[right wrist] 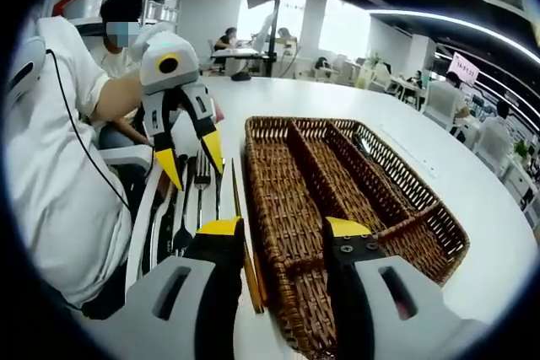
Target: Arrange the knives, forks, and spoons in their matching storage slots by inserting each utensil handle-first until every utensil is classified and aligned in the correct compartment
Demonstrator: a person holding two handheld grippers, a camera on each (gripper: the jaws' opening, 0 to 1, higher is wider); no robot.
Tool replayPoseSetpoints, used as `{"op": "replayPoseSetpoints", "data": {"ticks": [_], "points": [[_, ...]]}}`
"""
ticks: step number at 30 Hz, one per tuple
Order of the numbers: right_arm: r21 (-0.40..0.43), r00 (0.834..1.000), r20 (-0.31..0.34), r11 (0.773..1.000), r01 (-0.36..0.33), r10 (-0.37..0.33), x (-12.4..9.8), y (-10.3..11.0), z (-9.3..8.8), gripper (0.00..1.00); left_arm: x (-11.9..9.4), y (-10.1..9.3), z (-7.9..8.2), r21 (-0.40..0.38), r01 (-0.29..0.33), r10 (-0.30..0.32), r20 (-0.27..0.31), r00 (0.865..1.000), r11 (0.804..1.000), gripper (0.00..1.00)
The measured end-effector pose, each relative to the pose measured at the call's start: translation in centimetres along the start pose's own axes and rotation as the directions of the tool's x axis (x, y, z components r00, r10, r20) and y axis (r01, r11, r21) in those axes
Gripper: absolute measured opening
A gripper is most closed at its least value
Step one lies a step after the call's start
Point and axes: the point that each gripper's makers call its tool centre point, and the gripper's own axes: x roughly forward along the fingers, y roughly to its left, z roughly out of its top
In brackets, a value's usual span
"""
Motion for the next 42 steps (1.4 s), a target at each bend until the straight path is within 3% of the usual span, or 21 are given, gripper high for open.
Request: {"op": "replayPoseSetpoints", "data": {"ticks": [18,42], "points": [[0.029,0.999,0.037,1.000,-0.001,0.000,-0.4,1.0,-0.7,0.39,1.4,-0.1,-0.2,0.013,0.041,-0.041,-0.053,0.998,0.999,0.22],[0.062,0.996,0.092,0.998,-0.008,0.003,-1.3,2.4,-1.3,0.42,2.8,-0.6,-0.8,0.007,0.101,-0.099,-0.142,0.985,0.995,0.15]]}}
